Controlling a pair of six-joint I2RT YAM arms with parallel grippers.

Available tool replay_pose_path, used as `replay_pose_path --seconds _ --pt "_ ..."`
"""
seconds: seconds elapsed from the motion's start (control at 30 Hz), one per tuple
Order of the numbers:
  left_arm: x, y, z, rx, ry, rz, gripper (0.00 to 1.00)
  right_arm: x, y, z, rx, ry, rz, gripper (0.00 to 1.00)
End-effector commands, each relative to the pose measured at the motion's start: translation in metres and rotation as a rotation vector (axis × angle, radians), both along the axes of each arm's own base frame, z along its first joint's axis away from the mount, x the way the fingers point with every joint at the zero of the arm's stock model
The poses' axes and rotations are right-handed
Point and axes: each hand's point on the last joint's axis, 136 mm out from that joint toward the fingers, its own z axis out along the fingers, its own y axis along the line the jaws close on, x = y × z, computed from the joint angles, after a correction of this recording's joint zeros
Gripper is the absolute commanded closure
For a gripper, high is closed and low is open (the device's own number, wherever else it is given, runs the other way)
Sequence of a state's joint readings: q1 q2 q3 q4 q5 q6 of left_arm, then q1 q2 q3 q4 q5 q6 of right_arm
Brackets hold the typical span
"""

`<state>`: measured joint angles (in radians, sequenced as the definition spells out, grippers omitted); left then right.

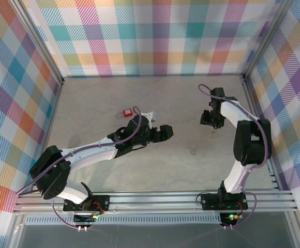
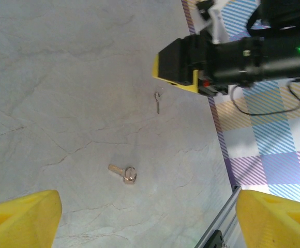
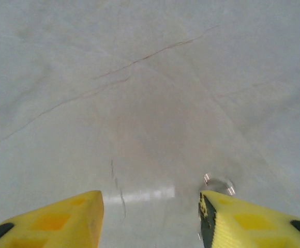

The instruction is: Unlock with the key

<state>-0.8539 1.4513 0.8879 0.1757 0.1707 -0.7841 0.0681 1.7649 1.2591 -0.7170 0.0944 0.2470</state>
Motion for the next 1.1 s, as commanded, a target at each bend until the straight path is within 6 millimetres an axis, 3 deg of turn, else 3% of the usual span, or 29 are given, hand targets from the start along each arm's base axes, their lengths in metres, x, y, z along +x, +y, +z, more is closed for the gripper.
replay_pose_path --seconds 0.0,0.37,0.63,1.07 --pt "-0.011 0.000 0.010 0.002 -0.038 -0.030 0.13 -0.016 -0.015 0.009 -0.065 0.012 -0.020 0.46" --pt "-0.019 0.015 0.013 0.028 -0.057 -0.027 0.12 -0.021 -0.022 -0.047 -0.041 0.137 0.005 0.60" --pt "-0.020 0.021 0.012 0.041 -0.063 -0.011 0.12 -0.019 -0.031 -0.054 -0.080 0.145 0.016 0.62" --pt "-0.020 0.021 0.013 0.047 -0.062 -0.011 0.12 -0.001 -0.039 -0.054 -0.131 0.127 0.047 0.64"
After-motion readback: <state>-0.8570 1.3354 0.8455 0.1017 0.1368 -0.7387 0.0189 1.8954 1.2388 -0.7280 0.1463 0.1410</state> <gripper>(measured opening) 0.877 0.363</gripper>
